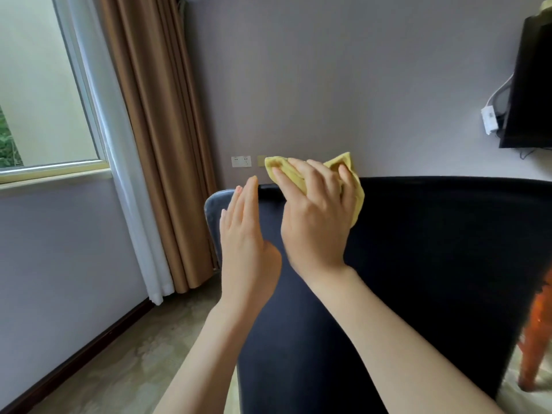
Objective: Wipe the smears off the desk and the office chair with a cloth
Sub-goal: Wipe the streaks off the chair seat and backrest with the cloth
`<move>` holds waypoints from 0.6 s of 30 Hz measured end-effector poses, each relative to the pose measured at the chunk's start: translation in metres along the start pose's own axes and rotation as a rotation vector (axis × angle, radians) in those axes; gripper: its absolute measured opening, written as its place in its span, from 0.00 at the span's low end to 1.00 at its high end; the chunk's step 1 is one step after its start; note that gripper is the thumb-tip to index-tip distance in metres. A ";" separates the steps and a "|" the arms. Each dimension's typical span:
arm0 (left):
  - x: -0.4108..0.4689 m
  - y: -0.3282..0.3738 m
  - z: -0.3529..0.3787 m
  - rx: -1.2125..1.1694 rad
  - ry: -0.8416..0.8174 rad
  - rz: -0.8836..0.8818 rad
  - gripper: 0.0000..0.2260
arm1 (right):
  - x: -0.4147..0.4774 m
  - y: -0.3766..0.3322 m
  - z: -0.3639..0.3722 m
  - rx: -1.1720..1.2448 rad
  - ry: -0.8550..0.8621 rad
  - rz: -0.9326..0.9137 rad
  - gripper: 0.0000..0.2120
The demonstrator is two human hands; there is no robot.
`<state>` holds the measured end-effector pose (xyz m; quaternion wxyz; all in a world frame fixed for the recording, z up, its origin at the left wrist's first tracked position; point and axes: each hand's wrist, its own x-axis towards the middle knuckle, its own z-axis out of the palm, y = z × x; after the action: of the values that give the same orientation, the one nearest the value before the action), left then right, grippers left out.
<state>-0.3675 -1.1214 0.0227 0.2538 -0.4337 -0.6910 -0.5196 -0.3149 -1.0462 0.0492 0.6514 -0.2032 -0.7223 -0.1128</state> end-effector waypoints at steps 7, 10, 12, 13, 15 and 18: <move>-0.048 -0.042 -0.009 -0.167 0.050 -0.318 0.38 | -0.012 -0.017 0.036 -0.077 0.036 -0.378 0.16; -0.058 -0.055 -0.016 -0.168 0.072 -0.383 0.37 | -0.027 -0.025 0.055 -0.176 -0.048 -0.627 0.21; -0.060 -0.060 -0.020 -0.153 0.094 -0.397 0.36 | -0.043 -0.030 0.070 -0.330 -0.207 -0.809 0.22; -0.060 -0.064 -0.022 -0.141 0.105 -0.401 0.36 | -0.054 -0.033 0.077 -0.369 -0.298 -0.878 0.21; -0.059 -0.070 -0.026 -0.112 0.103 -0.394 0.38 | -0.072 -0.035 0.087 -0.377 -0.441 -0.940 0.20; -0.053 -0.075 -0.031 -0.055 0.042 -0.335 0.41 | -0.086 -0.030 0.093 -0.351 -0.547 -0.992 0.20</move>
<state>-0.4095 -1.1742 -0.0471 0.1660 -0.3083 -0.7337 -0.5823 -0.4052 -1.0454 -0.0443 0.2678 0.0325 -0.8432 -0.4650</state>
